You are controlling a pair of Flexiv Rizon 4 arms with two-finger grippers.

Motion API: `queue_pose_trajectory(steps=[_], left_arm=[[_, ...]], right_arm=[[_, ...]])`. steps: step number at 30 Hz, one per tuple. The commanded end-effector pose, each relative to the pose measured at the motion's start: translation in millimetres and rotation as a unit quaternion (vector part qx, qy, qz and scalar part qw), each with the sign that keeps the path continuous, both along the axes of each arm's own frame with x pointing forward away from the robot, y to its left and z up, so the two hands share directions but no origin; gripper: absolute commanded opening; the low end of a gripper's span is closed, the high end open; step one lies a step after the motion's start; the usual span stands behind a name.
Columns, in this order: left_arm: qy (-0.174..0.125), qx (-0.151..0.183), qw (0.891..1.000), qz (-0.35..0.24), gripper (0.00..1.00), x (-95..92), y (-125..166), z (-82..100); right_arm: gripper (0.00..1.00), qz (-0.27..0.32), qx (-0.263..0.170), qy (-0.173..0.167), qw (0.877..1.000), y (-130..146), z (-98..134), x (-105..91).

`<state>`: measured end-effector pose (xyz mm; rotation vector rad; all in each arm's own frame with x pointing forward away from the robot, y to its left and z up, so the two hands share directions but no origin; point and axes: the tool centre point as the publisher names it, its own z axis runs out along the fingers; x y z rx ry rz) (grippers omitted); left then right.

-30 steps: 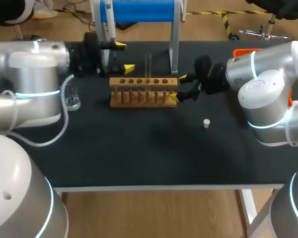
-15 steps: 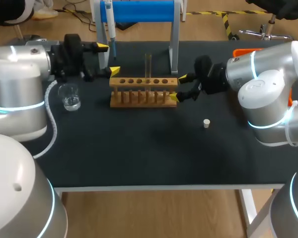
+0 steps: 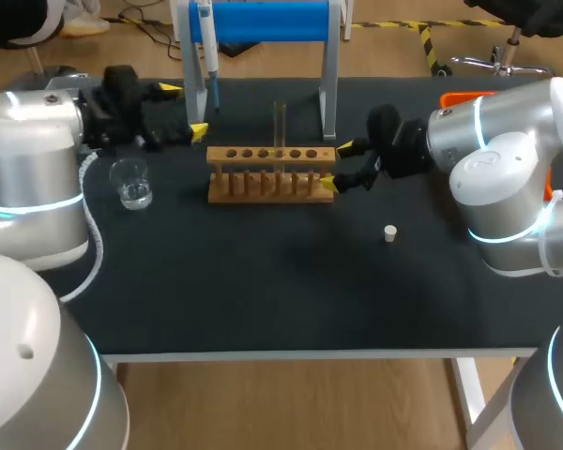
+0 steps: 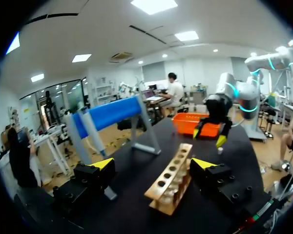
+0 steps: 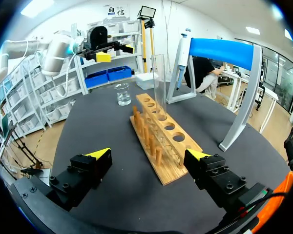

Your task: Invert the test tube, pick up the pipette, mount the tip to pipette, aspirate from beaker and dispense into the tube, eject the tip, return the pipette, and cap with the stopper.

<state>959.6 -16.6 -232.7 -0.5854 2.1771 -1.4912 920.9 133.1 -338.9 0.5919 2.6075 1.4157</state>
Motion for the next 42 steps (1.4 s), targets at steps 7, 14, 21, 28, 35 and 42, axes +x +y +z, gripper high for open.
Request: queue_pose_trajectory(steps=[7,14,21,28,35,42], left_arm=[[0.015,0.021,0.990,0.135,1.00,-13.9,100,-10.2],[0.037,0.029,0.977,0.209,1.00,-16.6,170,-23.3],[0.053,0.027,0.967,0.247,1.00,-14.6,211,-35.2],[0.065,0.022,0.957,0.281,1.00,-10.9,244,-47.8],[0.076,0.023,0.945,0.318,1.00,-9.8,268,-57.7],[0.083,0.034,0.928,0.361,1.00,-9.7,276,-61.9]], right_arm=[[1.00,0.002,0.000,0.002,1.000,-1,1,0.5],[1.00,0.002,0.000,0.002,1.000,-1,1,0.5],[1.00,0.002,0.000,0.002,1.000,-1,1,0.5],[1.00,0.002,0.000,0.002,1.000,-1,1,0.5],[1.00,0.002,0.000,0.002,1.000,-1,1,0.5],[1.00,0.002,0.000,0.002,1.000,-1,1,0.5]])
